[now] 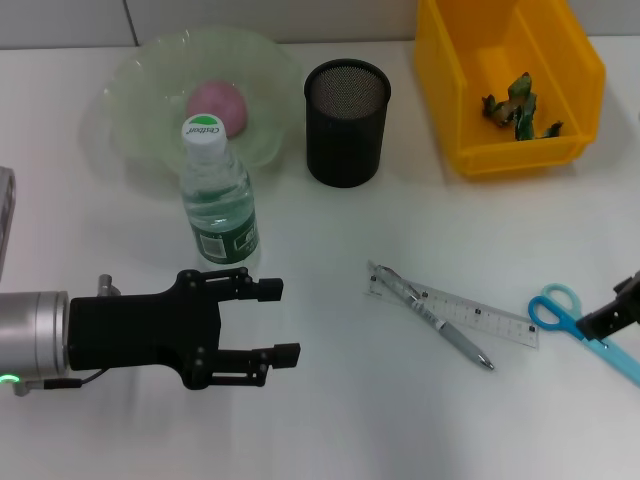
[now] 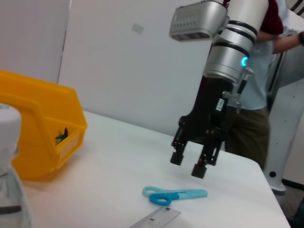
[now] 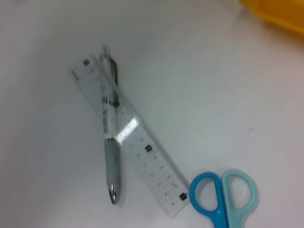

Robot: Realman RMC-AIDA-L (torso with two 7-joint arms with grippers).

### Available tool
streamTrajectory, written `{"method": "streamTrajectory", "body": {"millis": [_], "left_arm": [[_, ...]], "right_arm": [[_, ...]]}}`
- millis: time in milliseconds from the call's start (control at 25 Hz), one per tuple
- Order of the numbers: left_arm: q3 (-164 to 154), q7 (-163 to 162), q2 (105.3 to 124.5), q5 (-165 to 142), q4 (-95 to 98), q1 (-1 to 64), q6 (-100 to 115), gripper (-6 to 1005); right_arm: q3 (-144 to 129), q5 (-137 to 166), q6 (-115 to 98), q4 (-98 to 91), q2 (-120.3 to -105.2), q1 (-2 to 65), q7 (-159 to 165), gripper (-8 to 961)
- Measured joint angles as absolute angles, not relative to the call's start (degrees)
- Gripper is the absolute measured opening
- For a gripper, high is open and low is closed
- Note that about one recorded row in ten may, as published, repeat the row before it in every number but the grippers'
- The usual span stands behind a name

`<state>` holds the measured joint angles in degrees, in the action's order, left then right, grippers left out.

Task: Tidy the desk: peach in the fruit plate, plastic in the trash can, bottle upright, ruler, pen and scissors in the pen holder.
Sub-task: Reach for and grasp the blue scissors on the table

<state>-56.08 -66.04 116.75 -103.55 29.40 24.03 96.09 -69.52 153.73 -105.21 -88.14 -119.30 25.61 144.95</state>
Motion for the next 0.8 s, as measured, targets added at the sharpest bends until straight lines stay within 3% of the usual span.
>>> {"method": "streamTrajectory", "body": {"millis": [800], "left_arm": [[-56.52, -66.18, 117.25, -103.63, 29.17, 24.88, 93.06, 786]], "right_arm": [[-75.17, 154.33, -98.06, -81.84, -119.16, 24.17, 143.00, 688]]}}
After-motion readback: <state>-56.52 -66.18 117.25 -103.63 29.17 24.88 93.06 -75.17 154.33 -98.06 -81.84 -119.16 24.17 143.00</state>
